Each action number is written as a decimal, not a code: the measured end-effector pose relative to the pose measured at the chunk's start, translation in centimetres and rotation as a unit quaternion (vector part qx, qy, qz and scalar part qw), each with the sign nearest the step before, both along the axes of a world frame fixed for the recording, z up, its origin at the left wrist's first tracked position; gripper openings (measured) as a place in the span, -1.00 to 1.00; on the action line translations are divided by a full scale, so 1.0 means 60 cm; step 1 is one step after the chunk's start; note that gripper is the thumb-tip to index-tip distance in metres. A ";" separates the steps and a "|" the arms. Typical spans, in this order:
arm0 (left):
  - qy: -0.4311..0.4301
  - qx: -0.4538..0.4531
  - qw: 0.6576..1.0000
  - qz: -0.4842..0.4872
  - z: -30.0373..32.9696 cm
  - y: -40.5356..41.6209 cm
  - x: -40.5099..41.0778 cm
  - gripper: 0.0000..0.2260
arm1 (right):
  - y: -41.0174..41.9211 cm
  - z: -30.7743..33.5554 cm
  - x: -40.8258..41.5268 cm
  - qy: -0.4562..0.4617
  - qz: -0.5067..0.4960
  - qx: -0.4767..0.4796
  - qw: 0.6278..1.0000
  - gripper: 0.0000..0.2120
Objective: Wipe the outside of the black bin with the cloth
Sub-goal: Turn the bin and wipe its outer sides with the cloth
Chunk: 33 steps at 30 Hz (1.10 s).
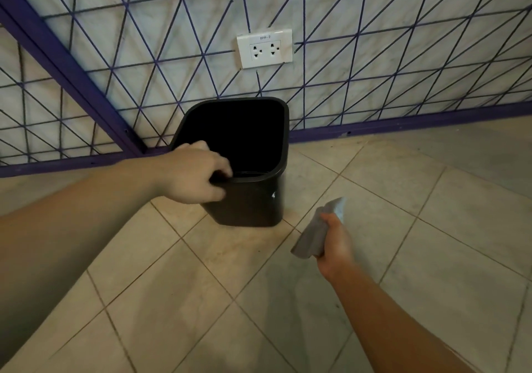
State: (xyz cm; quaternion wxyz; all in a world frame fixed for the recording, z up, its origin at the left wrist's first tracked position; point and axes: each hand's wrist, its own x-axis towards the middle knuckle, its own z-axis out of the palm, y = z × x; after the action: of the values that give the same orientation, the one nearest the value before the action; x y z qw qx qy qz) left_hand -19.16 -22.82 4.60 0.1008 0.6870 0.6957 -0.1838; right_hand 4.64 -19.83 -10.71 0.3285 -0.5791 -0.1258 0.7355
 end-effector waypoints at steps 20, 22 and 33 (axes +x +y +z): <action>-0.205 0.192 0.959 0.034 -0.071 0.023 0.087 -0.48 | -0.039 0.062 -0.177 -0.026 0.007 0.205 0.978 -0.45; -0.209 0.191 0.958 0.040 -0.075 0.030 0.084 -0.46 | -0.021 0.054 -0.182 -0.017 -0.022 0.146 0.989 -0.44; -0.218 0.166 0.959 0.063 -0.081 0.050 0.082 -0.39 | 0.023 0.032 -0.184 -0.019 -0.050 0.148 0.988 -0.43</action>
State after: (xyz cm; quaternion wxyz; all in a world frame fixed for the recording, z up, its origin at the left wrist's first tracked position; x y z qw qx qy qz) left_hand -14.25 -19.83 -0.25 0.1461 0.6720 0.7196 0.0959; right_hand -6.40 -18.47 -8.76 0.4441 -0.5434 -0.2104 0.6806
